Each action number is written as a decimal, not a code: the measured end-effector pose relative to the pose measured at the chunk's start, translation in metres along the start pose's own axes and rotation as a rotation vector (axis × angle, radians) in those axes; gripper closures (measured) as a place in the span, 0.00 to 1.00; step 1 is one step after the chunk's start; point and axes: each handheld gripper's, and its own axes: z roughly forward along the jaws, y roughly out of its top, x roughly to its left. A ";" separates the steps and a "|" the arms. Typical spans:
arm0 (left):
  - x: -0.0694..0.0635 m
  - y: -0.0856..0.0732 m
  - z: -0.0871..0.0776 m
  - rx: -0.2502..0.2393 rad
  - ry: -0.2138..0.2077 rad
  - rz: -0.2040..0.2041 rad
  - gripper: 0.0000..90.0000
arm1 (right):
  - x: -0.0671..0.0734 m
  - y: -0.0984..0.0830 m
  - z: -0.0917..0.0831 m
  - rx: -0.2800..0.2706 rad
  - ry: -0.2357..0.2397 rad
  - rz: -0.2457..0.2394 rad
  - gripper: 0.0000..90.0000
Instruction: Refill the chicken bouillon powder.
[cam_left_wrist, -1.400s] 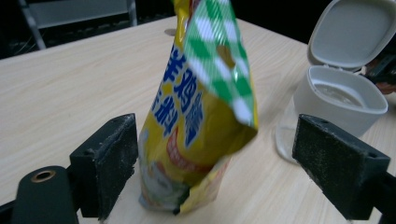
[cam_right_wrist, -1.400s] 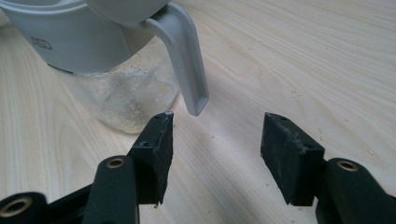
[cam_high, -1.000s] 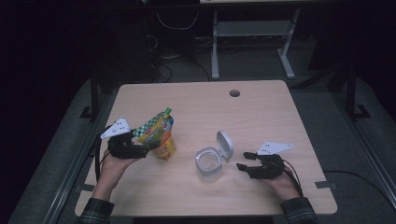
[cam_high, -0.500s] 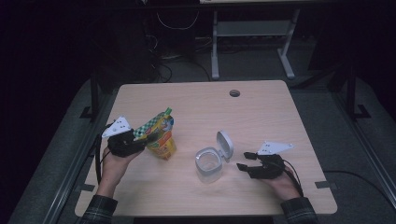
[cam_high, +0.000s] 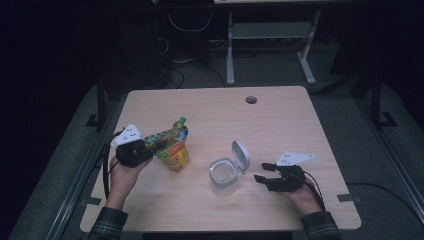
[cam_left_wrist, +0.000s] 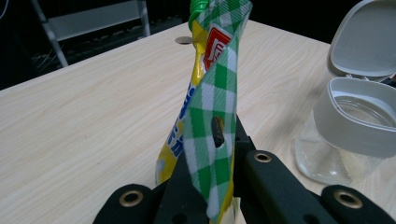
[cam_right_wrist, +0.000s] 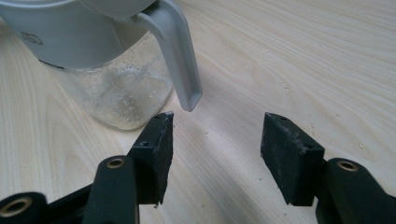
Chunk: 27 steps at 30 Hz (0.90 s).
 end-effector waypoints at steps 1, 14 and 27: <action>-0.001 0.001 0.000 0.000 0.003 0.006 1.00 | 0.000 0.000 0.000 -0.001 -0.001 0.001 0.48; -0.002 0.008 -0.003 0.004 -0.028 -0.010 1.00 | -0.001 0.000 -0.002 -0.010 -0.014 0.010 0.46; -0.006 0.013 -0.016 -0.024 -0.066 -0.035 1.00 | 0.003 0.000 -0.004 -0.018 -0.018 0.005 0.46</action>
